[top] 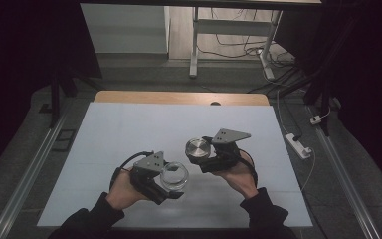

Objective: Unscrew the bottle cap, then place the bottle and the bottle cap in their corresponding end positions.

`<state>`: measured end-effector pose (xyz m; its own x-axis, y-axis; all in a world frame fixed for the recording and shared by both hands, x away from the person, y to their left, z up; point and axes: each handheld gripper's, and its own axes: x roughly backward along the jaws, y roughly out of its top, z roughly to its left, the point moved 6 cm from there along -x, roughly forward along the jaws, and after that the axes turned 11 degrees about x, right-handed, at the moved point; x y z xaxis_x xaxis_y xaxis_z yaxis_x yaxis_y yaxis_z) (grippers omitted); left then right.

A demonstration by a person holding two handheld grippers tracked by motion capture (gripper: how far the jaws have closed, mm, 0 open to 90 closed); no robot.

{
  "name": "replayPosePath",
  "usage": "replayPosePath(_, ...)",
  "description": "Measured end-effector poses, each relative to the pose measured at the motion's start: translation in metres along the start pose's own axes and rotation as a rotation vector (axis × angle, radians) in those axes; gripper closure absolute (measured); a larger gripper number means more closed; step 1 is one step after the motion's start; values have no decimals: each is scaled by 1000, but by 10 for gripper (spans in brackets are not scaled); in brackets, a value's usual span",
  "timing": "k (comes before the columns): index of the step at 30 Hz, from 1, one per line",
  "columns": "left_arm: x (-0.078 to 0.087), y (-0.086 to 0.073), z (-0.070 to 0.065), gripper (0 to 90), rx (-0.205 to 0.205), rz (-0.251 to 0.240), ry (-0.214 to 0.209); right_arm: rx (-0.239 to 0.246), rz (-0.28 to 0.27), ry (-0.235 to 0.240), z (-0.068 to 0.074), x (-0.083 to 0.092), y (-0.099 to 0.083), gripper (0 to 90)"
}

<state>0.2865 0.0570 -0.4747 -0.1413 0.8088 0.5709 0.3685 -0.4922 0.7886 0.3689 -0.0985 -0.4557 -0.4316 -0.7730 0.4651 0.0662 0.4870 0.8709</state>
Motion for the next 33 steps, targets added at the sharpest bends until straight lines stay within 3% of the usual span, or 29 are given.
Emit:
replayPosePath(14,-1,-2,0,150,-7,11,13,3,20,8,0,-12,-9,177)
replayPosePath(21,5,-6,16,151,15,22,66,6,30,6,3,-12,-14,177)
replayPosePath(26,9,-8,29,150,57,16,110,6,38,13,6,-11,-17,177)
replayPosePath(33,13,-7,46,151,72,20,162,7,42,32,13,-9,-21,177)
